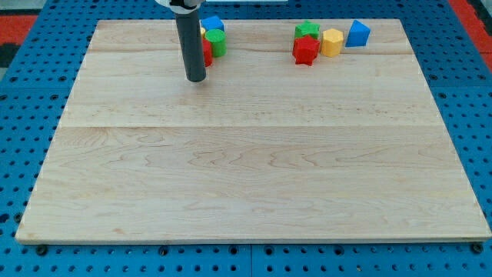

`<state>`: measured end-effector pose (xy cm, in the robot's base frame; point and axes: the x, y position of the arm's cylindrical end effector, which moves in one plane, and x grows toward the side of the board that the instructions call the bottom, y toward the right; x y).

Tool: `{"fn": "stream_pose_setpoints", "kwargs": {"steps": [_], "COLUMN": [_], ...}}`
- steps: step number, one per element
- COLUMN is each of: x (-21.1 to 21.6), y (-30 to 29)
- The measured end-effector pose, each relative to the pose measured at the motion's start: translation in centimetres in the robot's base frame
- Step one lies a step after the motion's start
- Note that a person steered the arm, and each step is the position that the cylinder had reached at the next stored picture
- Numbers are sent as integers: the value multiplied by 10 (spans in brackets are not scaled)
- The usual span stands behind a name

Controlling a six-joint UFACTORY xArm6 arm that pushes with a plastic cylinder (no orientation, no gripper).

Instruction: Slide yellow hexagon a bit

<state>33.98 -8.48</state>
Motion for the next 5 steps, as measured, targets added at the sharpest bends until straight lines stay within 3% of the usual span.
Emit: {"fn": "stream_pose_setpoints", "kwargs": {"steps": [1,2,3,4,5], "x": [0,20,26,-3,-58], "y": [-2,61,162,294,322]}}
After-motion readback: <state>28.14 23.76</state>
